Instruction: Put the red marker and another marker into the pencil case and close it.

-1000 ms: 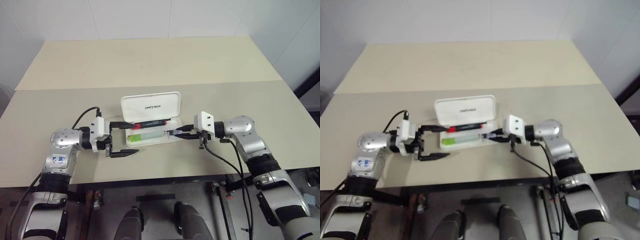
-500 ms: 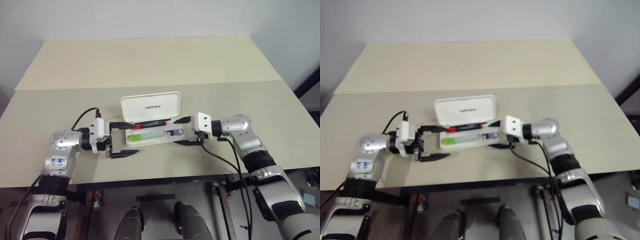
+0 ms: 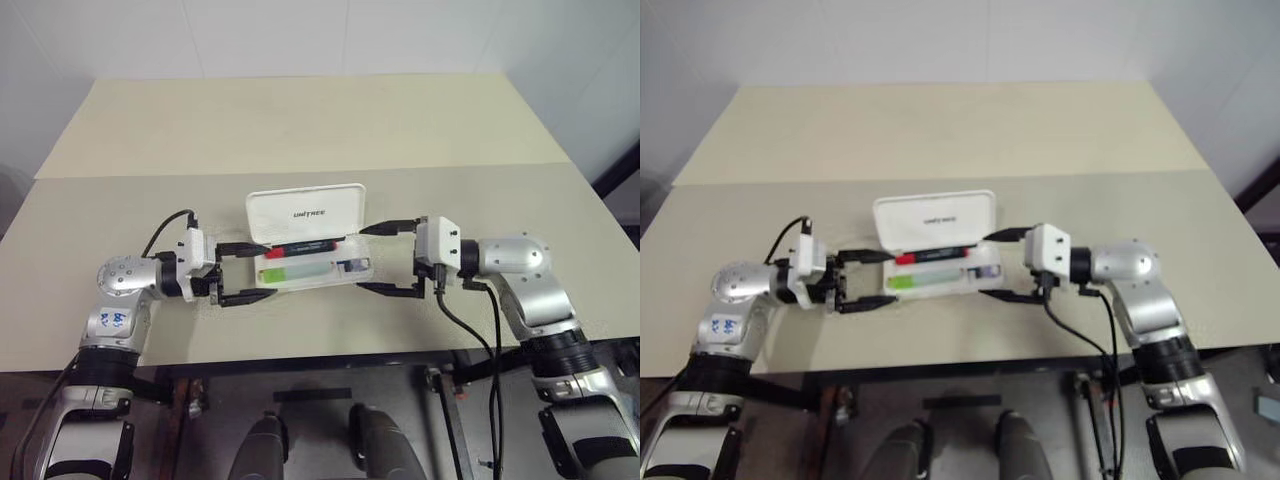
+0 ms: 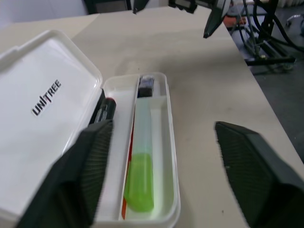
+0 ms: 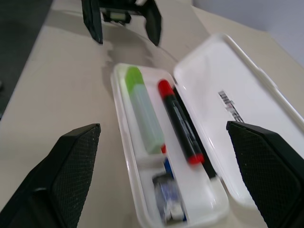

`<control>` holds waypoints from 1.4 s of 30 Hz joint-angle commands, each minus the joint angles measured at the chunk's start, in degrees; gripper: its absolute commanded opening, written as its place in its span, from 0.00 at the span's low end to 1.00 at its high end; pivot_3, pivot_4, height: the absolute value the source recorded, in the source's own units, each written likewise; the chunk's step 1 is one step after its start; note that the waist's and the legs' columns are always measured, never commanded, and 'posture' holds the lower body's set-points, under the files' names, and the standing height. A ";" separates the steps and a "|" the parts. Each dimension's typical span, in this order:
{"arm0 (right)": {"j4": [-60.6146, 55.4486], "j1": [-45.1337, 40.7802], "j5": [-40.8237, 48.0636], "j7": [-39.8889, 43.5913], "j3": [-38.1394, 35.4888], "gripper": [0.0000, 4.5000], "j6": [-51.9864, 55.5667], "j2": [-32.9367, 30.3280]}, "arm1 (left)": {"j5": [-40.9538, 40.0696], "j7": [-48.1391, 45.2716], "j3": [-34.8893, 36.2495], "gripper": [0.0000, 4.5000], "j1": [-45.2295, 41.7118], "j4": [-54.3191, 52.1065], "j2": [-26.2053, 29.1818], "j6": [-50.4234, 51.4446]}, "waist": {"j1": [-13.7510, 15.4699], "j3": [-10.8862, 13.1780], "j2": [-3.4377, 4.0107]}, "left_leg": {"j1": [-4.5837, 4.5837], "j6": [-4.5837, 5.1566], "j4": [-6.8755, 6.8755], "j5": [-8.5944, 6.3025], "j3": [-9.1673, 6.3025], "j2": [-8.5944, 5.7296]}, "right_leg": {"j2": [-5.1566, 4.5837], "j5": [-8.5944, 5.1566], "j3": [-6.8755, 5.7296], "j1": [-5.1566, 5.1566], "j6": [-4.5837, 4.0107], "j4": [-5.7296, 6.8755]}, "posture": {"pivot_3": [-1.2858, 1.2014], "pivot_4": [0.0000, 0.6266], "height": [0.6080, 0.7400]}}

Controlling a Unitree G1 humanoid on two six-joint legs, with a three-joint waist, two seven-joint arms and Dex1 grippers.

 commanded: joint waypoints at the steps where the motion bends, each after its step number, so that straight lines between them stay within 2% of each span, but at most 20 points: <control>1: -4.61 3.67 1.03 -3.09 -4.13 1.00 0.97 -2.26 | -2.02 -0.20 3.34 0.63 -0.33 -0.07 1.92 0.65 | 0.06 0.00 0.00 | 0.01 0.00 -0.01 0.00 -0.02 0.03 | 0.03 -0.01 -0.02 0.00 -0.01 0.01 | 0.52 0.24 1.00; 9: -7.86 5.04 4.69 -3.45 -6.68 1.00 3.66 -3.79 | -1.91 0.16 5.72 0.02 1.22 0.65 3.83 1.49 | 0.05 0.00 0.00 | 0.06 0.00 0.00 0.00 0.01 0.05 | 0.05 -0.01 0.02 0.02 -0.02 0.03 | 0.52 0.24 1.00; 13: -7.60 4.76 4.87 -3.23 -6.41 1.00 3.60 -4.22 | -1.95 0.91 6.05 0.01 2.10 -0.02 3.89 2.13 | 0.15 0.00 0.00 | 0.05 0.00 -0.01 0.00 0.01 0.04 | 0.03 -0.01 0.01 0.03 -0.02 -0.01 | 0.52 0.24 1.00; 19: -6.81 4.19 3.93 -3.29 -5.56 1.00 2.78 -3.83 | -0.20 7.57 6.92 0.01 3.15 -0.34 2.99 3.67 | 0.05 0.01 0.00 | 0.04 0.00 -0.03 0.00 0.01 0.04 | 0.02 -0.01 0.01 0.03 -0.02 -0.03 | 0.52 0.24 1.00; 26: -7.08 3.70 3.81 -3.76 -5.48 1.00 3.16 -3.71 | 7.14 12.44 1.70 0.01 -0.12 3.31 0.51 0.14 | 0.20 0.00 0.00 | 0.05 0.00 0.00 0.00 0.01 0.02 | 0.03 0.00 0.01 0.03 0.00 0.01 | 0.52 0.24 1.00; 34: -10.10 4.49 3.88 -5.88 -5.37 1.00 4.49 -3.35 | 13.72 13.81 -4.36 0.01 -6.91 12.94 -4.27 -7.65 | 0.30 0.00 0.00 | -0.01 0.00 0.01 0.00 0.01 -0.02 | 0.01 0.02 0.00 0.03 0.03 -0.05 | 0.52 0.24 1.00; 42: -11.89 5.40 4.03 -7.35 -5.44 1.00 5.50 -3.34 | 13.72 10.60 -5.64 0.01 -8.75 15.82 -5.19 -12.01 | 0.12 0.00 0.00 | 0.00 0.00 0.01 0.00 0.02 0.00 | 0.04 0.02 0.02 0.01 0.03 -0.02 | 0.52 0.24 1.00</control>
